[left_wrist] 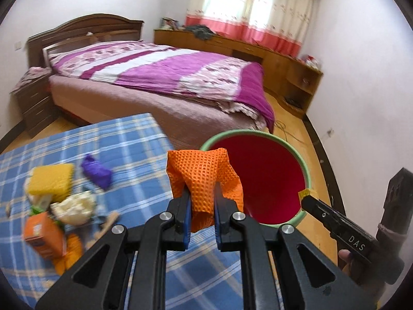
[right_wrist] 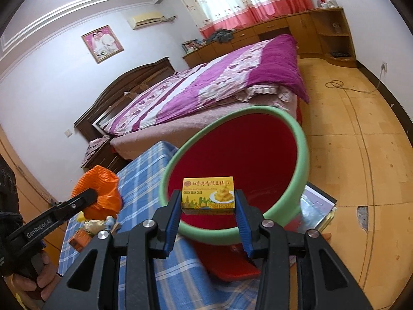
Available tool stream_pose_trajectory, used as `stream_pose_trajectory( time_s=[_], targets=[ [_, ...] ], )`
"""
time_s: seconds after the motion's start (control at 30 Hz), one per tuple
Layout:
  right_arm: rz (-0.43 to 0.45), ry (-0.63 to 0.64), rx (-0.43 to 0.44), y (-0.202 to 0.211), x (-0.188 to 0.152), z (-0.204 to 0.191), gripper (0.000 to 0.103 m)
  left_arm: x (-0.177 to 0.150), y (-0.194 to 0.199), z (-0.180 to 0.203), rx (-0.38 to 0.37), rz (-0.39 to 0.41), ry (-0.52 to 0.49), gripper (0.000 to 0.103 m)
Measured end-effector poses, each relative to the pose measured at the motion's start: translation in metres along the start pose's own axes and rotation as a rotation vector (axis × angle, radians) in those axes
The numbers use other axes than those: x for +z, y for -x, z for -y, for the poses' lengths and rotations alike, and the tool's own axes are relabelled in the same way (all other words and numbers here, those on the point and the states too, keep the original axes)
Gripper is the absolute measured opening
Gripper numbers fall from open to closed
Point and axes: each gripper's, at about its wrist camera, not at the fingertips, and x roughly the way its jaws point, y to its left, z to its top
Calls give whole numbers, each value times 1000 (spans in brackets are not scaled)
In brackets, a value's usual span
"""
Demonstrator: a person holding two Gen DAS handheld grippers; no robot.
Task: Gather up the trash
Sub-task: 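Carry both items over the red bucket and open both tools to drop them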
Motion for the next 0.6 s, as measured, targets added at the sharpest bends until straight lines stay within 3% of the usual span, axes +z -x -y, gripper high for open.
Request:
stream_pose_trajectory(
  time_s=[0.17, 0.47, 0.53, 0.6],
  targets=[
    [-10, -14, -23, -10, 5, 16, 44, 2, -30, 18, -32, -39, -39, 13],
    [-30, -38, -36, -29, 14, 36, 45, 2, -71, 39, -18, -68, -103, 13],
    [-34, -46, -38, -33, 14, 40, 45, 2, -77, 40, -17, -73, -109, 18],
    [-40, -58, -38, -36, 13, 45, 45, 3, -83, 40, -22, -80, -115, 34]
  ],
)
